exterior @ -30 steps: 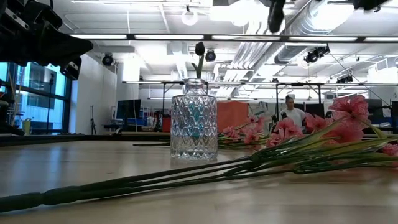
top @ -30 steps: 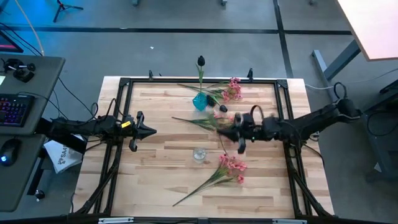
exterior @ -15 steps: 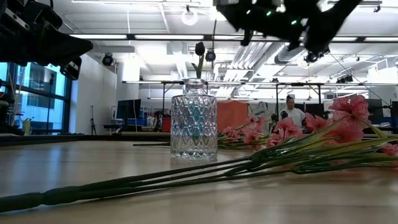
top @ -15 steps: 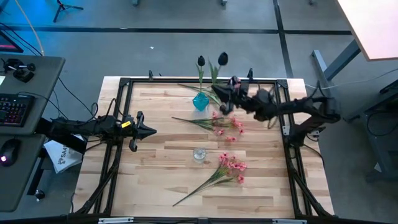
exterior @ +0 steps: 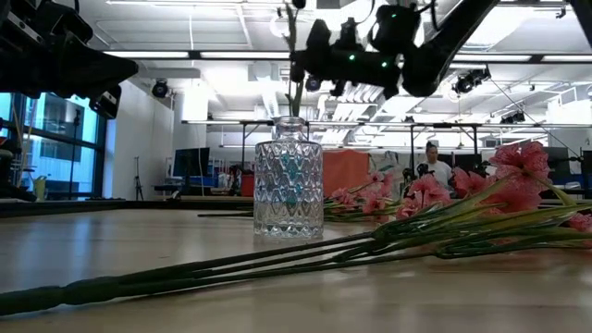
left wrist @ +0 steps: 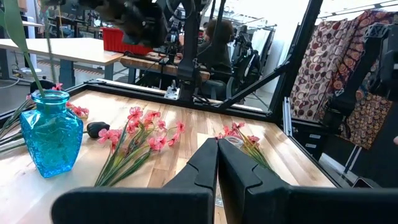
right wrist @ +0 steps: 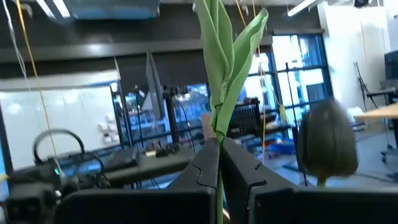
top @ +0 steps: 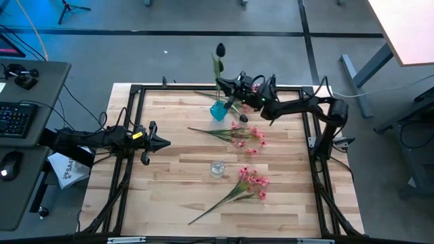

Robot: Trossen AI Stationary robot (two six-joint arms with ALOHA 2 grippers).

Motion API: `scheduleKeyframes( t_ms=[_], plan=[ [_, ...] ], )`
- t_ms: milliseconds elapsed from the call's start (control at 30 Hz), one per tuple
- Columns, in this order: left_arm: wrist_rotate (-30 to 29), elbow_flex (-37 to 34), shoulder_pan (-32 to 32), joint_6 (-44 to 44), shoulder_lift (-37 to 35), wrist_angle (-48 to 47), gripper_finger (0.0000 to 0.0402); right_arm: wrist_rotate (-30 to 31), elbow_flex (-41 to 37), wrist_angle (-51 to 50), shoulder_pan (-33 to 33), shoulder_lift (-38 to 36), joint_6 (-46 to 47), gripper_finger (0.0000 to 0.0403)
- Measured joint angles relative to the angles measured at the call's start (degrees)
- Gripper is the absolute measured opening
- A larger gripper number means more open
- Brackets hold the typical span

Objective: Sort flowers into vase by color
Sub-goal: Put the bottom black flower into the blue vase

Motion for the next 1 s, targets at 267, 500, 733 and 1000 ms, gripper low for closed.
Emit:
scheduleKeyframes(
  t_ms=[267, 500, 733, 1000],
  plan=[
    [0.00, 0.00, 0.02, 0.00, 0.00, 0.00, 0.0001, 0.03, 1.12, -3.43, -1.36, 1.95, -1.36, 0.0000],
    [0.00, 0.00, 0.02, 0.00, 0.00, 0.00, 0.0001, -0.09, 1.05, -5.27, -1.58, 1.95, -1.24, 0.0000],
    [0.00, -0.02, 0.02, -0.01, 0.00, 0.02, 0.0001, -2.16, 1.03, -12.54, -1.02, 1.03, -2.75, 0.0000],
    [0.02, 0.00, 0.01, 0.00, 0.00, 0.00, 0.0001, -2.56, 1.03, -24.13, -1.06, -4.17, -8.74, 0.0000]
  ],
)
